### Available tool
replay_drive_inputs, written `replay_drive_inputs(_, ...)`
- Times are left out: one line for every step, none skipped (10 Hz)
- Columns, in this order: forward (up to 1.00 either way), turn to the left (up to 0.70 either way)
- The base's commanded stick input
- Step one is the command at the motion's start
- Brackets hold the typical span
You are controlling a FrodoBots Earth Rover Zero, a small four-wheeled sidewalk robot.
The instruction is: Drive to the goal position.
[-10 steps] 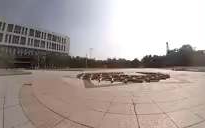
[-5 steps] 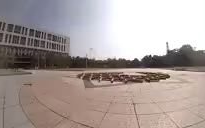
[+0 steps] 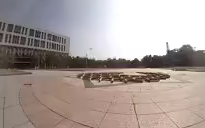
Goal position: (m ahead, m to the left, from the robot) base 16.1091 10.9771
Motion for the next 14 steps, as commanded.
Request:
replay_drive_inputs(0.04,0.00)
replay_drive_inputs(0.05,0.00)
replay_drive_inputs(0.05,0.00)
replay_drive_inputs(0.05,0.00)
replay_drive_inputs(0.04,0.00)
replay_drive_inputs(0.05,0.00)
replay_drive_inputs(0.04,0.00)
replay_drive_inputs(0.05,0.00)
replay_drive_inputs(0.05,0.00)
replay_drive_inputs(0.04,0.00)
replay_drive_inputs(0.05,0.00)
replay_drive_inputs(0.05,0.00)
replay_drive_inputs(0.05,0.00)
replay_drive_inputs(0.04,0.00)
